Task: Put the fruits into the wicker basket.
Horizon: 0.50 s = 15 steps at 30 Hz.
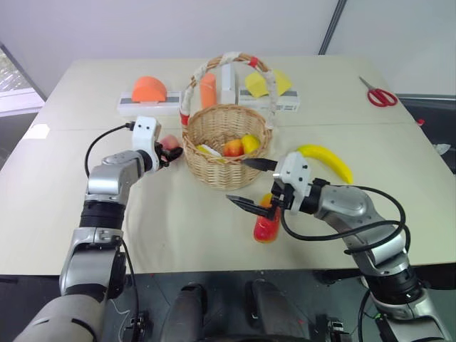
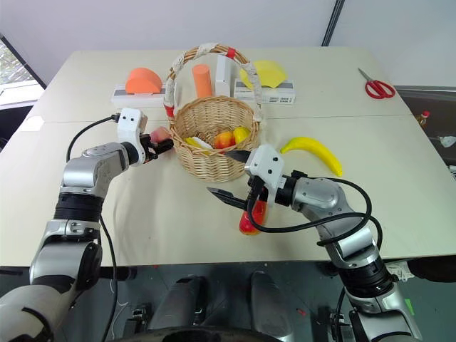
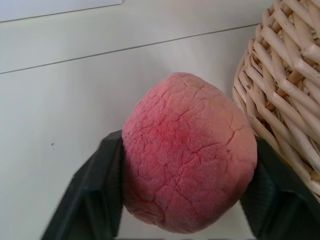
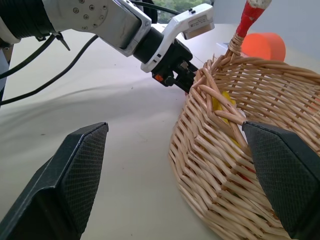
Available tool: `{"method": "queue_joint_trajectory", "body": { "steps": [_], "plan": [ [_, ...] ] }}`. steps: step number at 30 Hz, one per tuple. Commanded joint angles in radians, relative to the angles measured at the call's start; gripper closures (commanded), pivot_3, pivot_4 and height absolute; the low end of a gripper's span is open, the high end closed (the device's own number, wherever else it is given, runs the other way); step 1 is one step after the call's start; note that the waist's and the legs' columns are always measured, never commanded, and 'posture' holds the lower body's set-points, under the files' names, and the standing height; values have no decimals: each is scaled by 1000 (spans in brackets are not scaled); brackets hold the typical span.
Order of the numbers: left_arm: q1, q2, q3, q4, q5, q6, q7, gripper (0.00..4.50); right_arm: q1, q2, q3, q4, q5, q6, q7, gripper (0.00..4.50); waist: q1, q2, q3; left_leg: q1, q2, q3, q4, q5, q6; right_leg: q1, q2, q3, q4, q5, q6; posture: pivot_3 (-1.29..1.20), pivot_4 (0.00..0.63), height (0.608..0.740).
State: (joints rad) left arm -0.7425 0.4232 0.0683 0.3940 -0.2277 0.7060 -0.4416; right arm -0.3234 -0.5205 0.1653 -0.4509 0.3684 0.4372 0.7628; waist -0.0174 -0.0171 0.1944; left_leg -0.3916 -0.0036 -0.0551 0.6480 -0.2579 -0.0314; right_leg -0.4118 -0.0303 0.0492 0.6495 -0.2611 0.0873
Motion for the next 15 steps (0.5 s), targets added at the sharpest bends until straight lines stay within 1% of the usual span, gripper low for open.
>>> {"method": "queue_joint_trajectory", "body": {
  "steps": [1, 4, 7, 9, 11, 13, 15],
  "plan": [
    [-9, 18, 27, -9, 3, -16, 4, 2168, -19, -2, -23, -52, 13, -4, -4, 0, 0, 0, 0, 0, 0, 0, 0, 0, 0, 0, 0, 0, 0, 0, 0, 0, 150, 740],
    [3, 37, 47, -37, -3, -12, 10, 2168, -24, 0, -24, -52, 11, -6, -7, 0, -1, 0, 0, 0, 0, 0, 0, 0, 0, 0, 0, 0, 0, 0, 0, 0, 150, 740],
    [35, 68, 95, -101, -22, -15, 12, 2168, -29, -2, -30, -56, 12, -7, -10, 0, -4, 0, 0, 0, 1, 0, 0, 0, 0, -1, 0, 0, 0, 0, 0, 0, 150, 740],
    [86, 97, 180, -218, -92, -32, -34, 2168, -32, -10, -42, -62, 17, -2, -9, 0, -6, 0, 0, 0, 1, 0, 0, 0, 0, -1, 0, 0, 0, 0, 0, 0, 150, 740],
    [167, 134, 247, -410, -205, -11, -134, 2168, -34, -22, -63, -66, 31, 7, -3, 0, -5, -1, 0, -1, 2, 0, -1, 0, 0, -2, 0, 0, 0, 0, 0, 0, 150, 740],
    [239, 174, 249, -583, -286, 10, -218, 2168, -37, -33, -85, -62, 47, 14, 3, 0, -1, -1, 0, -3, 3, 0, -1, 0, 0, -3, -2, 0, 0, 0, 0, 0, 150, 740],
    [272, 195, 240, -681, -345, 36, -250, 2168, -42, -39, -98, -54, 56, 17, 8, 0, 9, -1, 0, -3, 1, -1, -1, 0, -1, -2, -4, 0, 0, 0, 0, 0, 150, 740]
  ]
}}
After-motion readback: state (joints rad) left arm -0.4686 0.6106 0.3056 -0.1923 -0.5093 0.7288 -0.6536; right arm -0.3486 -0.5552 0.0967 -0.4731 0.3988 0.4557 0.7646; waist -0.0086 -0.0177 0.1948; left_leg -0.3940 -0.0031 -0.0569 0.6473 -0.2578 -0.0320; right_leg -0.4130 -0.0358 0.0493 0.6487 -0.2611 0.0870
